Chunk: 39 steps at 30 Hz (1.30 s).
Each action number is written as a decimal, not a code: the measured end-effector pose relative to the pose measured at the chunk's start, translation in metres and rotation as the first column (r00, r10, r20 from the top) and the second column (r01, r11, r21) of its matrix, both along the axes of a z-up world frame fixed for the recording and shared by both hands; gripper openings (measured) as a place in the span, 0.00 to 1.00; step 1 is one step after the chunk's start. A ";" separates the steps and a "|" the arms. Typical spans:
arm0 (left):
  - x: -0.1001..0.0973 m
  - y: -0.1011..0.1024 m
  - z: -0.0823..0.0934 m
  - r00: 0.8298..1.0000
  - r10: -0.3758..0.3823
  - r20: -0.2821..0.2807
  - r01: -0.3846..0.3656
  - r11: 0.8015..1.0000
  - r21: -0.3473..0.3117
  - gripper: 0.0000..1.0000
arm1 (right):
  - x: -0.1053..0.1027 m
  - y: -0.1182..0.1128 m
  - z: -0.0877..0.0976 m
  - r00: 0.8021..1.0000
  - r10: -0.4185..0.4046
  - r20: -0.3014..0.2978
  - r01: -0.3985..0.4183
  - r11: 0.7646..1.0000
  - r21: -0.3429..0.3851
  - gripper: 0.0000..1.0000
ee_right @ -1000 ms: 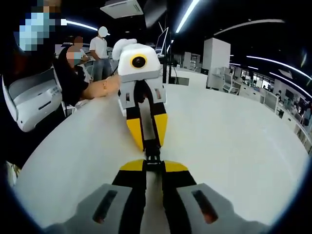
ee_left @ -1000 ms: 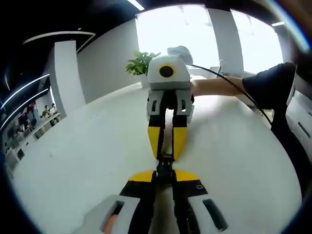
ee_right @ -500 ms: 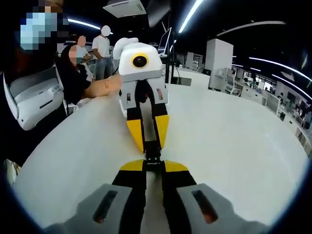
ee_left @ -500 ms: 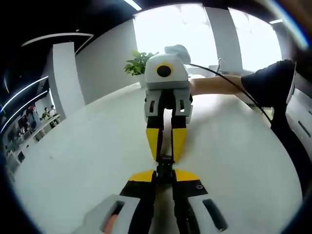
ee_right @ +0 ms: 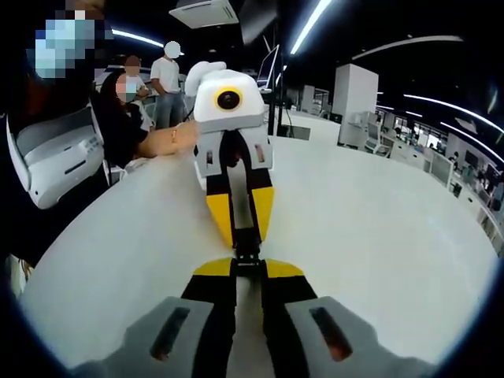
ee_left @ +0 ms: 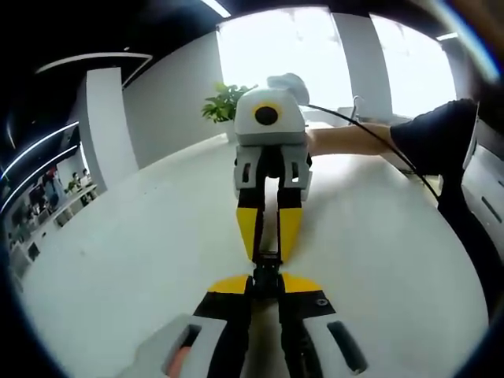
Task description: Snap the two parts of the plastic buckle together until the buckle closes and remains connected.
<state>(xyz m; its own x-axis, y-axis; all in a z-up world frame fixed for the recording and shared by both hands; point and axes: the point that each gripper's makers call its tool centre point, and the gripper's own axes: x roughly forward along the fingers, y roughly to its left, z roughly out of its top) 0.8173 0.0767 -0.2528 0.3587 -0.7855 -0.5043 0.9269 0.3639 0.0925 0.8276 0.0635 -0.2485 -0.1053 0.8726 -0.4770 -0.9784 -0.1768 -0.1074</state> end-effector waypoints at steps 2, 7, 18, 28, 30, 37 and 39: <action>0.000 0.000 0.000 1.000 0.000 -0.002 0.000 1.000 -0.002 0.12 | 0.000 0.000 0.000 1.000 0.002 0.001 -0.002 1.000 0.000 0.11; 0.000 0.000 0.000 1.000 -0.001 -0.007 0.000 1.000 -0.008 0.12 | 0.000 0.000 0.000 1.000 0.006 0.001 -0.006 1.000 -0.001 0.11; 0.000 -0.001 0.000 1.000 0.000 -0.003 0.000 1.000 -0.005 0.11 | -0.002 0.002 0.000 1.000 0.015 0.007 -0.015 1.000 -0.006 0.11; 0.000 -0.001 0.000 1.000 0.004 -0.012 -0.004 1.000 -0.014 0.11 | -0.003 0.004 0.000 1.000 0.026 0.004 -0.025 1.000 -0.009 0.11; 0.000 -0.001 0.000 1.000 0.004 -0.013 -0.004 1.000 -0.015 0.11 | -0.003 0.004 0.000 1.000 0.030 0.004 -0.030 0.999 -0.012 0.11; 0.000 -0.001 0.000 1.000 0.004 -0.017 -0.004 1.000 -0.016 0.11 | -0.003 0.006 0.000 0.999 0.043 0.004 -0.043 0.999 -0.019 0.11; 0.000 -0.001 0.000 1.000 0.004 -0.018 -0.005 1.000 -0.016 0.11 | -0.003 0.006 0.000 0.999 0.047 0.004 -0.047 0.999 -0.021 0.11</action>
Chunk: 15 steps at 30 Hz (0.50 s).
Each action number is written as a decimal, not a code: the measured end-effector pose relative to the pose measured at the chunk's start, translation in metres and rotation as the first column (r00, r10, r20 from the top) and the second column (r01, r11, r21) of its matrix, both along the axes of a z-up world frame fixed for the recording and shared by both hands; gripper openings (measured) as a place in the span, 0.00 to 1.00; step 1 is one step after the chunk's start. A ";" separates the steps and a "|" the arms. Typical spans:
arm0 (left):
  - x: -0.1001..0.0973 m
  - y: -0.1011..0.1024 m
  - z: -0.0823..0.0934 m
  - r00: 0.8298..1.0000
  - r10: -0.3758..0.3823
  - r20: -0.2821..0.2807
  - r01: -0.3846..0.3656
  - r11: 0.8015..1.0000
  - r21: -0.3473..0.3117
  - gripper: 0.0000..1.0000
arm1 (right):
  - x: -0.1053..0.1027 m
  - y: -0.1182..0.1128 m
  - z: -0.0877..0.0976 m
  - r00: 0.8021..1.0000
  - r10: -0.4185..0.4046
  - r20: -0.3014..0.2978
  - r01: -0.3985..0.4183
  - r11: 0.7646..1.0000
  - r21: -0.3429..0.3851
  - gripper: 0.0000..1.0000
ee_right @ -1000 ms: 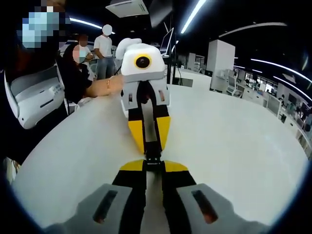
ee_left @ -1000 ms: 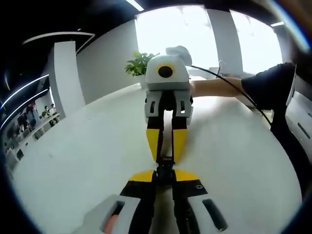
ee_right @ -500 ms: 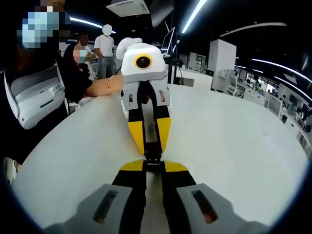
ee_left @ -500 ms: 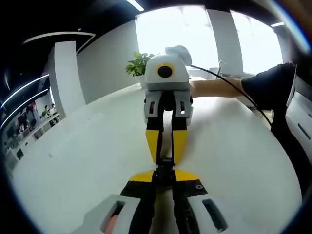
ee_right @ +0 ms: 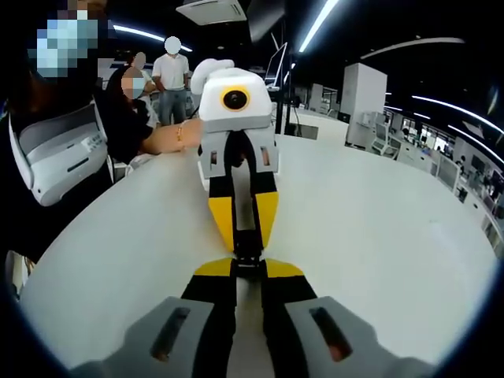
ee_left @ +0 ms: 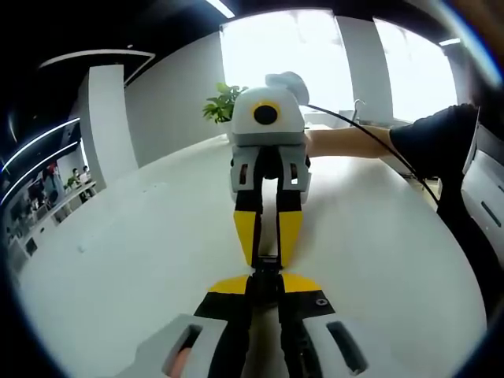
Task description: Snap the two parts of the plastic buckle together until the buckle closes and remains connected.
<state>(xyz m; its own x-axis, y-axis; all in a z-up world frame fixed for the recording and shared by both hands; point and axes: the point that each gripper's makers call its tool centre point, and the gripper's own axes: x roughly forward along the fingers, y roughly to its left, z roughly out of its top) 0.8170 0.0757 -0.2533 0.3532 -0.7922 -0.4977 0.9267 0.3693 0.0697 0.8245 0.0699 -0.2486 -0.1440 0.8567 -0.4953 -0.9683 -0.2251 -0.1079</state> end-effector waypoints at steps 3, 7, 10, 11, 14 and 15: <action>0.000 0.000 0.000 1.000 0.000 -0.001 0.000 1.000 0.001 0.11 | 0.000 0.000 0.000 1.000 0.007 0.001 -0.007 1.000 -0.002 0.11; 0.000 0.000 0.000 1.000 -0.002 0.002 0.002 1.000 0.004 0.11 | -0.001 0.001 0.000 1.000 0.013 -0.001 -0.013 1.000 -0.007 0.11; 0.000 0.000 0.000 1.000 -0.003 0.002 0.003 1.000 0.004 0.11 | 0.000 0.001 0.000 1.000 0.017 -0.003 -0.017 1.000 -0.007 0.11; 0.000 0.000 0.000 1.000 -0.004 0.002 0.004 1.000 0.004 0.11 | 0.000 0.001 0.000 1.000 0.020 -0.003 -0.020 1.000 -0.008 0.11; 0.000 0.000 0.000 1.000 -0.007 -0.002 0.007 1.000 -0.002 0.11 | 0.000 0.002 0.000 1.000 0.029 -0.004 -0.029 0.999 -0.014 0.11; 0.000 0.000 0.000 1.000 -0.008 -0.002 0.008 1.000 -0.003 0.11 | 0.000 0.002 0.000 0.999 0.032 -0.004 -0.032 0.999 -0.015 0.11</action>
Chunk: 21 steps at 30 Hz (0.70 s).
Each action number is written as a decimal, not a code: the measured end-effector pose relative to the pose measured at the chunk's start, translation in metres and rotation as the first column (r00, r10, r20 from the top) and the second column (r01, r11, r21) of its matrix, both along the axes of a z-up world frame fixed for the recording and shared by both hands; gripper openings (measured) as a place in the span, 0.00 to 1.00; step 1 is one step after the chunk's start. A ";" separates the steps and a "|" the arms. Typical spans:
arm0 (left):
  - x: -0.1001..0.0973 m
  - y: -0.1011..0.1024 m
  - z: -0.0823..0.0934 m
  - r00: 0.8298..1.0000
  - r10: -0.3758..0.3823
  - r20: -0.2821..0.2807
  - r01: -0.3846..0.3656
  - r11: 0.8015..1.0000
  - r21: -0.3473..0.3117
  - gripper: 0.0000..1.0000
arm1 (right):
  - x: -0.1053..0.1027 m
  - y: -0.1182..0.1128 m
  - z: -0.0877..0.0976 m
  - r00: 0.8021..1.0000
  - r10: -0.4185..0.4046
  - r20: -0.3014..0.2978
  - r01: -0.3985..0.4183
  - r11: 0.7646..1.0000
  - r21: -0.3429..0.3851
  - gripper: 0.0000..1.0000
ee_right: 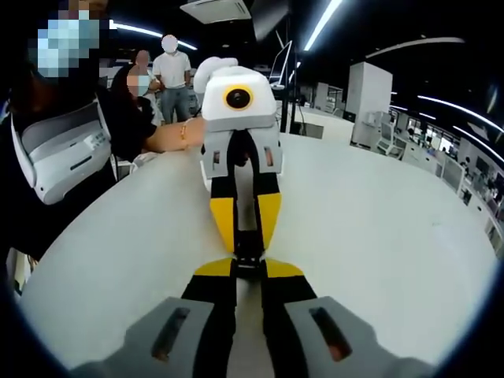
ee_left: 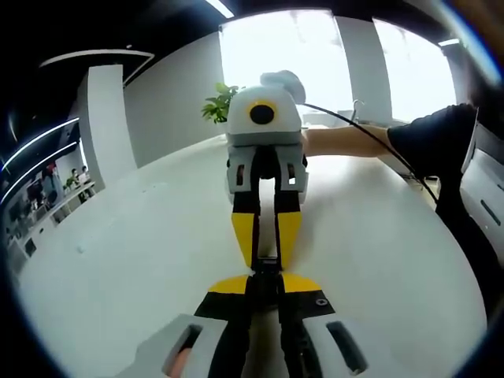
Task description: Snap the two parts of the plastic buckle together until the buckle closes and remains connected.
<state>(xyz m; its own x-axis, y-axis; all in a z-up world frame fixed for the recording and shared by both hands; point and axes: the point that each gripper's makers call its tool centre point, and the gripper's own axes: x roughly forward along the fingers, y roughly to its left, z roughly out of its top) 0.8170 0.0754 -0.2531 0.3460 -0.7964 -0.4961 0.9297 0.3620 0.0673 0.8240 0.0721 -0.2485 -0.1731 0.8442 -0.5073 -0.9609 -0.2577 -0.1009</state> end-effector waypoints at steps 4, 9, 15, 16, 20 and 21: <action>-0.001 -0.001 0.001 1.000 -0.003 0.008 0.002 1.000 0.016 0.11 | -0.002 0.004 0.000 1.000 0.014 -0.007 -0.014 1.000 -0.002 0.11; 0.000 -0.001 0.001 1.000 -0.005 0.017 0.004 1.000 0.018 0.11 | -0.002 0.003 0.000 1.000 0.005 -0.019 -0.005 1.000 0.005 0.11; 0.003 -0.001 0.001 1.000 -0.003 0.027 0.002 1.000 0.014 0.12 | 0.004 0.002 0.001 1.000 -0.019 -0.020 0.019 1.000 0.018 0.11; 0.003 0.000 0.001 1.000 -0.003 0.024 0.003 1.000 0.012 0.12 | 0.003 0.002 0.001 1.000 -0.020 -0.020 0.021 1.000 0.019 0.11; 0.002 0.001 0.007 1.000 -0.004 0.012 0.004 1.000 -0.016 0.12 | 0.006 0.001 0.001 1.000 -0.029 -0.012 0.029 0.999 0.016 0.11; 0.001 0.001 0.008 1.000 -0.004 0.012 0.004 1.000 -0.017 0.13 | 0.006 0.000 0.001 0.999 -0.030 -0.013 0.030 0.999 0.015 0.11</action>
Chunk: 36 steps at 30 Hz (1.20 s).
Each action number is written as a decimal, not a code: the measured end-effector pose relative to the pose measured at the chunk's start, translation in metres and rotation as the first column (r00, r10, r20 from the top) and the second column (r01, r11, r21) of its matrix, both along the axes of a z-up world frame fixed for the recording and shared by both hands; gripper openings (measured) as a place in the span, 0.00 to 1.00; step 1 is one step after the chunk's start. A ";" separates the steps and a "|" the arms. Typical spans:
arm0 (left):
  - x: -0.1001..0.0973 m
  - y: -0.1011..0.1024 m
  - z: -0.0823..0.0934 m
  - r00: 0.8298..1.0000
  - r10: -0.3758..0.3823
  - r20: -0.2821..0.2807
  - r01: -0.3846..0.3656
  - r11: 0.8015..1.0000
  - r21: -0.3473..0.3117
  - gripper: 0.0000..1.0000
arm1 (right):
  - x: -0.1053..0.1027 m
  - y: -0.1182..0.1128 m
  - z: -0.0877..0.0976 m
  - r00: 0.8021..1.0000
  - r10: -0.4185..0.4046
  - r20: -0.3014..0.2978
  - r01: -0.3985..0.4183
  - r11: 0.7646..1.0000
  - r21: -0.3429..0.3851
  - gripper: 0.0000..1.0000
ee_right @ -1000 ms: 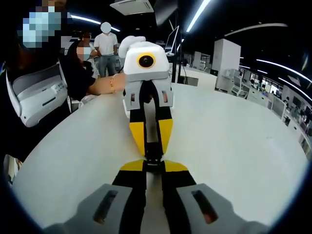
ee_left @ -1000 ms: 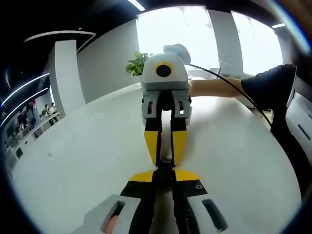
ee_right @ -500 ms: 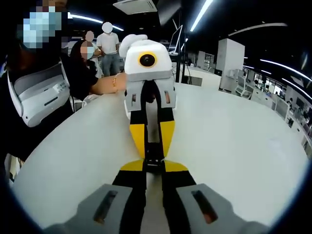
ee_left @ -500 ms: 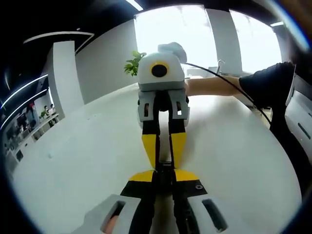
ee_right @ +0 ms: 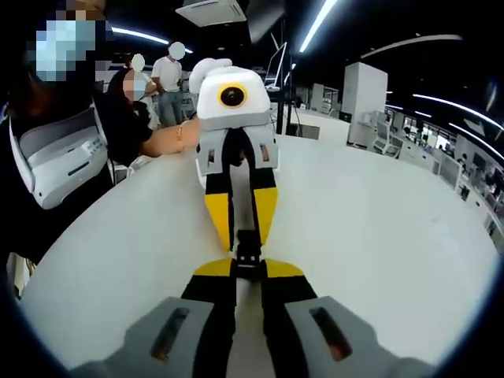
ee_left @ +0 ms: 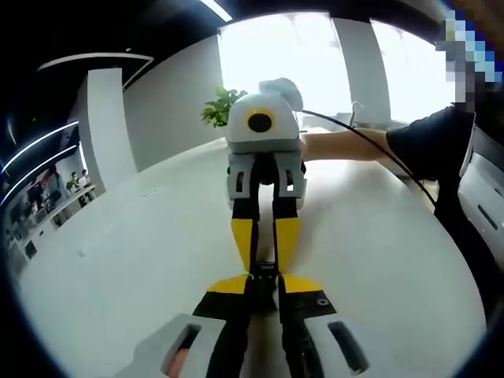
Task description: Snap the two parts of the plastic buckle together until the buckle closes and remains connected.
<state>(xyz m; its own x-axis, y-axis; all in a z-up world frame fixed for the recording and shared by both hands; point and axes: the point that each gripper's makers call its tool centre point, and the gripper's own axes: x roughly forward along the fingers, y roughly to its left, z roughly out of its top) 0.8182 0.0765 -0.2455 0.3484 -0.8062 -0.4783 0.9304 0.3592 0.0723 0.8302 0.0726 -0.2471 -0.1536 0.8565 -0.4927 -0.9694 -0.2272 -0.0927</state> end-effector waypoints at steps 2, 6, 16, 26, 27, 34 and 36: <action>0.001 0.003 -0.002 1.000 0.006 0.012 -0.006 1.000 0.028 0.13 | 0.000 0.000 0.000 1.000 -0.001 -0.001 0.001 1.000 0.000 0.11; 0.000 0.008 -0.006 1.000 0.006 0.009 -0.007 0.998 0.066 0.13 | 0.000 0.000 0.000 1.000 -0.002 -0.002 0.002 1.000 0.002 0.11; 0.000 0.012 -0.008 0.999 0.030 -0.030 -0.028 0.997 0.078 0.13 | -0.001 -0.001 -0.001 1.000 -0.009 -0.005 0.009 1.000 0.003 0.12; -0.002 0.013 -0.009 0.998 0.043 -0.041 -0.039 0.996 0.078 0.13 | 0.002 -0.003 -0.002 0.998 -0.057 -0.029 0.058 0.998 0.029 0.14; -0.002 0.013 -0.009 0.998 0.044 -0.043 -0.040 0.996 0.078 0.13 | 0.002 -0.003 -0.002 0.998 -0.060 -0.029 0.061 0.998 0.029 0.14; -0.003 0.015 -0.009 0.997 0.052 -0.051 -0.048 0.996 0.082 0.13 | 0.002 -0.006 -0.002 0.996 -0.078 -0.051 0.080 0.996 0.036 0.14; -0.004 0.015 -0.010 0.997 0.056 -0.061 -0.051 0.996 0.076 0.13 | 0.002 -0.006 -0.002 0.995 -0.082 -0.054 0.084 0.996 0.037 0.14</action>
